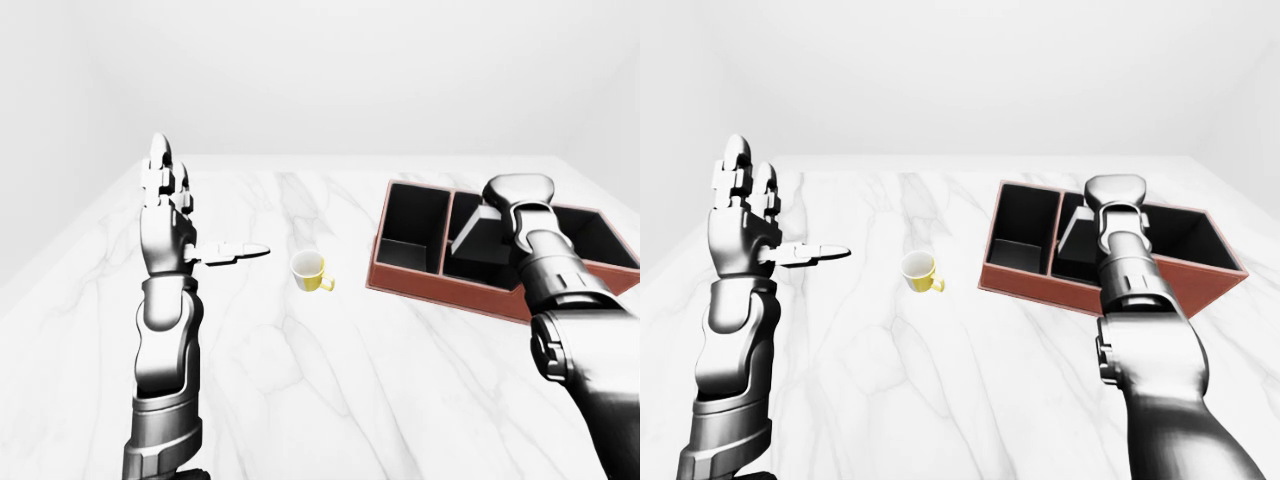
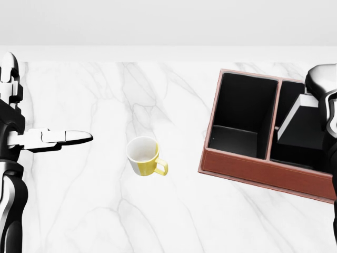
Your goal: Pick up the book and place it in the caddy.
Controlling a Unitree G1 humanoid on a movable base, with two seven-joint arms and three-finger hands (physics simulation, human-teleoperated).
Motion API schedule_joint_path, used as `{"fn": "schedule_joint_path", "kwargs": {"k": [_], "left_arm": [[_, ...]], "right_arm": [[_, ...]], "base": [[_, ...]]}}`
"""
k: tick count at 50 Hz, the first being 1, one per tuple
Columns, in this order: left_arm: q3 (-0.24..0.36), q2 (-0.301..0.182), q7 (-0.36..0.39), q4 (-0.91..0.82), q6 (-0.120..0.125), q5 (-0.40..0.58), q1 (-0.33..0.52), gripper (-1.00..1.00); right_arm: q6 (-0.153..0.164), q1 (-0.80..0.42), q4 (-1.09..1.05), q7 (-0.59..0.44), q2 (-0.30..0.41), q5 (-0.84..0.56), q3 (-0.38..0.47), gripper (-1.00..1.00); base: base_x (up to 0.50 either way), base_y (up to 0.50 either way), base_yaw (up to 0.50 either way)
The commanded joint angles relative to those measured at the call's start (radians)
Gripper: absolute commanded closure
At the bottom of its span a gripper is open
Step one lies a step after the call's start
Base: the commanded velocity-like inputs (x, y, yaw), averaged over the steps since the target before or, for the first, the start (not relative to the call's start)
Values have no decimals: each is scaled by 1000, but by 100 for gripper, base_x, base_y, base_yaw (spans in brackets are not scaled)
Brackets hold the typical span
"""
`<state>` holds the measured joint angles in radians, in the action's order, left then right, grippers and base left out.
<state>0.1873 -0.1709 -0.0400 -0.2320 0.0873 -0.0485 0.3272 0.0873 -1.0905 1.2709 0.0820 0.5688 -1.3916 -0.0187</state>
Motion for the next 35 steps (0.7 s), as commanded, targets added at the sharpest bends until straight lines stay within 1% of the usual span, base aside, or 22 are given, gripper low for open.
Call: {"fn": "schedule_joint_path", "kwargs": {"k": [1, 11, 17, 24, 35], "left_arm": [[2, 1, -4, 0, 0, -3, 1, -100], [4, 0, -9, 2, 0, -8, 5, -100], [7, -2, -17, 4, 0, -14, 11, -100], [7, -5, -20, 7, 0, -19, 14, -100], [4, -5, -16, -1, 0, -19, 10, -100]], "right_arm": [[0, -10, 1, 39, 9, -28, -16, 100], [0, -9, 16, 44, 14, -42, -15, 100], [0, 21, 31, 74, 10, -17, -4, 100], [0, 39, 38, 85, 21, -1, -5, 100], [0, 52, 48, 106, 18, 22, -4, 100]], "base": [[0, 0, 0], [0, 0, 0], [0, 0, 0], [0, 0, 0], [0, 0, 0]]}}
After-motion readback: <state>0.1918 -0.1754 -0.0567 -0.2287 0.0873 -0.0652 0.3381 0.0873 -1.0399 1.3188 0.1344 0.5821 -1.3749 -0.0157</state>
